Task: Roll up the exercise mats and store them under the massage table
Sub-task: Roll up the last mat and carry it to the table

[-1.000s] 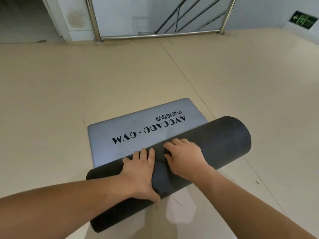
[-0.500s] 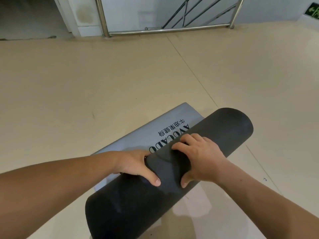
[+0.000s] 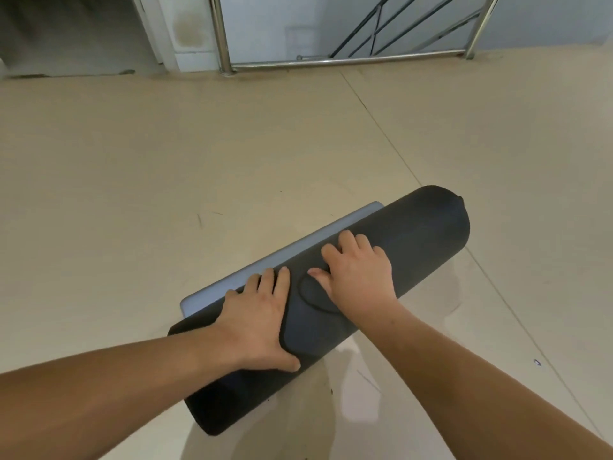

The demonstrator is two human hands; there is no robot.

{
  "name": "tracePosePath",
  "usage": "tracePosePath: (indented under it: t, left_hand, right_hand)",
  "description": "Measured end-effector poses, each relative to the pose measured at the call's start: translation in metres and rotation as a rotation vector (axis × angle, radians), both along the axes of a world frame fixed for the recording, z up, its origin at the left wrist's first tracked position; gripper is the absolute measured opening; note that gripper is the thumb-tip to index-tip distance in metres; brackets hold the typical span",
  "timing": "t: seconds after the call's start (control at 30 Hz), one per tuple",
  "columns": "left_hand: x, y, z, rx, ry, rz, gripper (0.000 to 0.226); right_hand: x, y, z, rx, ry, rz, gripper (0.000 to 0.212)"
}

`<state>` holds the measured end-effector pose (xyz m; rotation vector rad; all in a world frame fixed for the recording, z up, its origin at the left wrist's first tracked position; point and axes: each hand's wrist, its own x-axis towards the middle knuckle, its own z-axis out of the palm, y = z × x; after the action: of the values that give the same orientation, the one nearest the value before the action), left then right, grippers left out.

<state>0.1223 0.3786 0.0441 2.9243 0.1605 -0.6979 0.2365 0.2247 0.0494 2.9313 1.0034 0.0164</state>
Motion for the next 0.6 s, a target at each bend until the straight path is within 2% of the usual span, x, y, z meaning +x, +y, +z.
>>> tracePosePath:
  t: [0.1,0.17,0.2,0.3,0.37,0.4,0.47,0.57,0.6]
  left_hand:
    - [0.021,0.043,0.002,-0.178,0.024,0.059,0.14]
    - [0.035,0.073,0.005,-0.368,0.091,0.132,0.123]
    - [0.042,0.084,0.006,-0.449,0.133,0.162,0.117]
    - [0.051,0.091,0.003,-0.547,0.2,0.197,0.114]
    - [0.044,0.08,-0.003,-0.566,0.183,0.202,0.113]
    - [0.038,0.073,-0.008,-0.571,0.163,0.207,0.112]
    - [0.028,0.061,-0.013,-0.601,0.143,0.245,0.109]
    - [0.013,0.049,-0.018,-0.803,0.167,0.409,0.096]
    - [0.006,0.044,-0.02,-0.874,0.174,0.472,0.09]
  right_hand:
    - [-0.006,-0.004,-0.005,0.102,0.03,-0.038,0.052]
    - [-0.012,-0.013,-0.009,0.188,0.173,-0.176,0.059]
    - [-0.014,-0.018,-0.011,0.3,0.28,-0.291,0.068]
    - [-0.021,-0.028,-0.016,0.869,0.806,-0.771,0.107]
    - [-0.027,-0.025,-0.019,0.981,1.182,-0.964,0.119]
    - [-0.032,-0.023,-0.02,1.001,1.288,-0.998,0.123]
    - [-0.038,-0.017,-0.025,1.042,1.274,-1.003,0.125]
    - [-0.036,-0.019,-0.022,1.107,1.095,-0.917,0.121]
    - [-0.033,-0.024,-0.021,1.074,1.05,-0.842,0.121]
